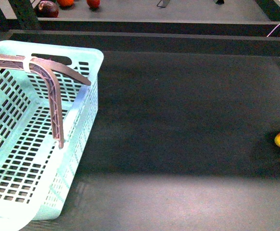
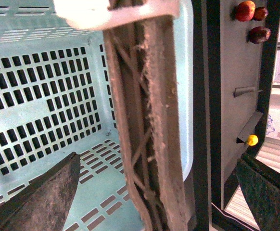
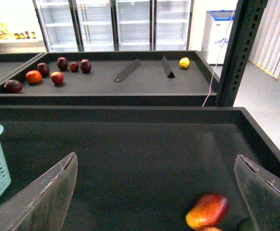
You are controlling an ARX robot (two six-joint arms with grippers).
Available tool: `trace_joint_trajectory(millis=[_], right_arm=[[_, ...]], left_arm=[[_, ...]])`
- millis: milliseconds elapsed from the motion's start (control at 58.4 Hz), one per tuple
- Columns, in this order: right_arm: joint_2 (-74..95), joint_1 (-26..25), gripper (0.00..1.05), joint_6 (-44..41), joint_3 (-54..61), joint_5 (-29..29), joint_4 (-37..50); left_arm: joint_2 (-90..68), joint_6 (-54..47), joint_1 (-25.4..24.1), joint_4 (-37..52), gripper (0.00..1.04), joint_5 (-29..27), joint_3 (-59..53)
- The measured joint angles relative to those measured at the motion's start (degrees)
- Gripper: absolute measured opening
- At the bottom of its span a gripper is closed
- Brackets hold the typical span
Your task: Pick apple with right arm and hold basket with left
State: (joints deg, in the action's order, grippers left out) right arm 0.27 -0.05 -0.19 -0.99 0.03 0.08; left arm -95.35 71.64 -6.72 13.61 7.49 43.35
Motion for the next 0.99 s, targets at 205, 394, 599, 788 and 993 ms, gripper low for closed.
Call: trace_joint_trajectory(millis=[205, 394, 599, 788, 993], right_arm=[[0.0, 0.0, 0.96, 0.0, 0.0, 0.0, 0.0], [0.0, 0.0, 0.96, 0.0, 0.0, 0.0, 0.0], [0.0, 0.0, 0.96, 0.0, 0.0, 0.0, 0.0], [0.0, 0.0, 0.96, 0.0, 0.0, 0.0, 0.0], [0.0, 0.0, 0.96, 0.0, 0.0, 0.0, 0.0]], left_arm=[[-2.9, -0.1, 0.2, -1.2, 0.80, -0.2, 1.6], [-3.6, 0.2, 0.5, -1.7, 0.43, -0.2, 2.4], [-2.9, 2.4, 1.1, -2.8, 0.08, 0.0, 3.2], [0.3, -0.5, 2.9, -4.1, 0.08, 0.2, 3.2], [5.4, -3.5, 6.6, -6.8, 0.07, 0.5, 4.7]])
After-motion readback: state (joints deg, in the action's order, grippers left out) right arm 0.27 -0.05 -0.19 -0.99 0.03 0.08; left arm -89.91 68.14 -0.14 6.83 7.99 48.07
